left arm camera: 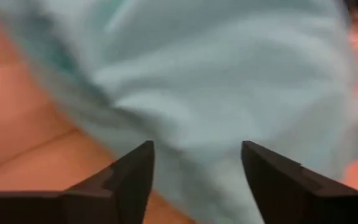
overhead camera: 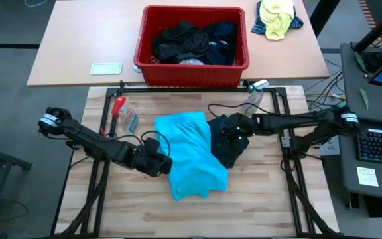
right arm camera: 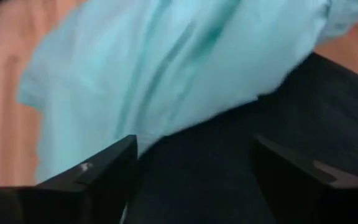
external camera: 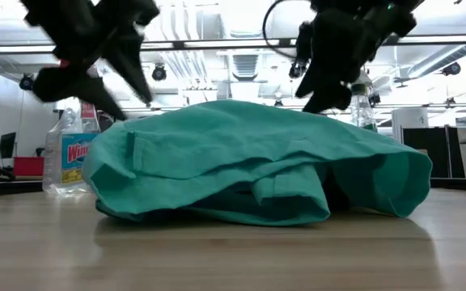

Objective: Fold Laundry from Bin
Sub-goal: Fold the light blue shorts

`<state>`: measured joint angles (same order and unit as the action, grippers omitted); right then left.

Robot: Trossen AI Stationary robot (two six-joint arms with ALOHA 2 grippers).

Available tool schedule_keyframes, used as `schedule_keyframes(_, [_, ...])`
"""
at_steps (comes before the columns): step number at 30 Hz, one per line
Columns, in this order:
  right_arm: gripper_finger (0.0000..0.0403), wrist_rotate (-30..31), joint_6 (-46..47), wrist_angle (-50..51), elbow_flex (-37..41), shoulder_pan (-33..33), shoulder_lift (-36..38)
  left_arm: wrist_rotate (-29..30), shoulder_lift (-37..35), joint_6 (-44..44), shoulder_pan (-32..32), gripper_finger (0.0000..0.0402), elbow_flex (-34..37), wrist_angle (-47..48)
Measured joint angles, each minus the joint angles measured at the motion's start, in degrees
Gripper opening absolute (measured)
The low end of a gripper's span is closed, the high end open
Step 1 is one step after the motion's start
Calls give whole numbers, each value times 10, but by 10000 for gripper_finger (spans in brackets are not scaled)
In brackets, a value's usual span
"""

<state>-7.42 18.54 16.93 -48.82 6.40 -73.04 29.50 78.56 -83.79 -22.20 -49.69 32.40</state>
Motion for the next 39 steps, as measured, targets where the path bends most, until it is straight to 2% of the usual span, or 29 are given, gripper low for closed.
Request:
schedule_keyframes(4, [336,-2,-14,-2,-8,8,-25,2,0,-51,-6,275,44,-5])
schedule_keyframes(9, [351,-12,-19,-23,-15,8,-65,31,0,-51,-6,311,115,-126])
schedule_keyframes(15, [352,-23,-17,-68,-21,9,-103,58,0,-35,-7,313,203,-295])
schedule_keyframes(18, [352,-55,-5,-111,-21,9,-116,76,0,-9,-9,310,232,-364])
schedule_keyframes(21, [352,-81,15,-150,-21,9,-131,85,2,29,-9,306,240,-400])
schedule_keyframes(26, [339,-83,30,-215,-21,6,-170,106,41,58,-9,295,236,-418])
schedule_keyframes(29, [318,-97,31,-261,-21,5,-190,106,83,82,-9,284,219,-432])
schedule_keyframes(32, [278,-121,45,-302,-21,5,-205,106,126,115,-9,266,191,-439])
schedule_keyframes(35, [215,-130,49,-309,-21,4,-211,108,162,157,-10,234,158,-439])
schedule_keyframes(39, [103,-135,44,-310,-21,-2,-212,123,191,192,-11,168,126,-438])
